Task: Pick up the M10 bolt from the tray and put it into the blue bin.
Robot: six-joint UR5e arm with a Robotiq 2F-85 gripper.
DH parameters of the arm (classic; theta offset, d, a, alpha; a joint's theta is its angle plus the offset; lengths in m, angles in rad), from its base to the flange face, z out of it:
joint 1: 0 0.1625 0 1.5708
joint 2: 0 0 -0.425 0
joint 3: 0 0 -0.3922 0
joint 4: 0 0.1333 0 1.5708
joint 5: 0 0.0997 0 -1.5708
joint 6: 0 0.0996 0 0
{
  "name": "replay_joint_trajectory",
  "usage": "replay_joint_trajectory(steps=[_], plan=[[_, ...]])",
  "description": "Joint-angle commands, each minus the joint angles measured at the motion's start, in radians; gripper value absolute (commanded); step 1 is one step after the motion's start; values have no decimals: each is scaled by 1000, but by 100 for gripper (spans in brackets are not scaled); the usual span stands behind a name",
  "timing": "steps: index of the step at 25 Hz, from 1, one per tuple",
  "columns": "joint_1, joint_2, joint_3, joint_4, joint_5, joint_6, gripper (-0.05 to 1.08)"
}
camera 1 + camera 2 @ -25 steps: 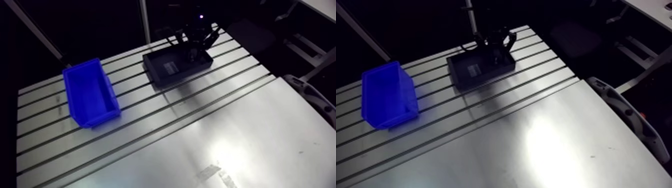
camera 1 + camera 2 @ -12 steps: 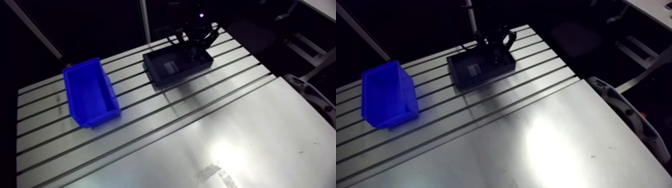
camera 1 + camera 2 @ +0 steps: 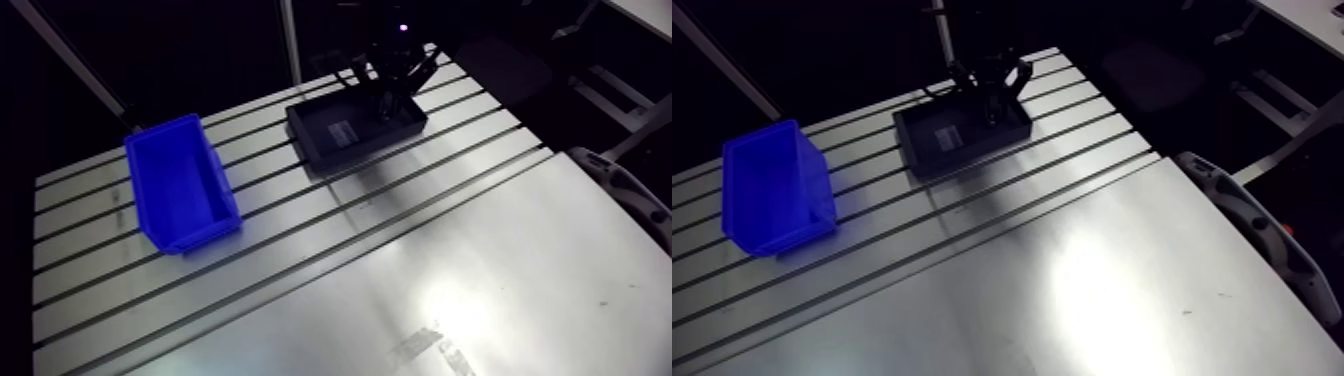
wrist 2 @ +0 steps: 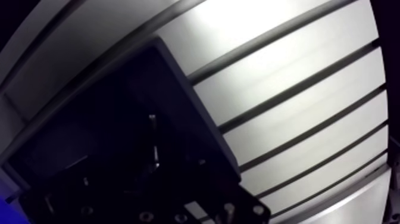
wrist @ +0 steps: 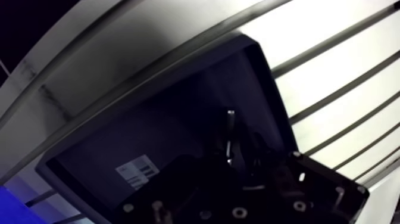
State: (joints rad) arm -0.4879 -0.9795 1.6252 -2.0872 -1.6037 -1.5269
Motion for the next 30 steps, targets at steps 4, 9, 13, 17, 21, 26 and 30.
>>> replay_joint_trajectory(steps=[4,9,13,17,21,26,30], plan=[[0,0,2,0,0,0,72],[0,-1,2,0,0,-2,73],[2,0,2,0,0,-2,73],[2,-1,0,-1,2,-2,75],[2,-1,0,-1,0,-6,76],[3,-1,3,-1,2,-19,78],[3,-1,6,-1,2,-19,78]])
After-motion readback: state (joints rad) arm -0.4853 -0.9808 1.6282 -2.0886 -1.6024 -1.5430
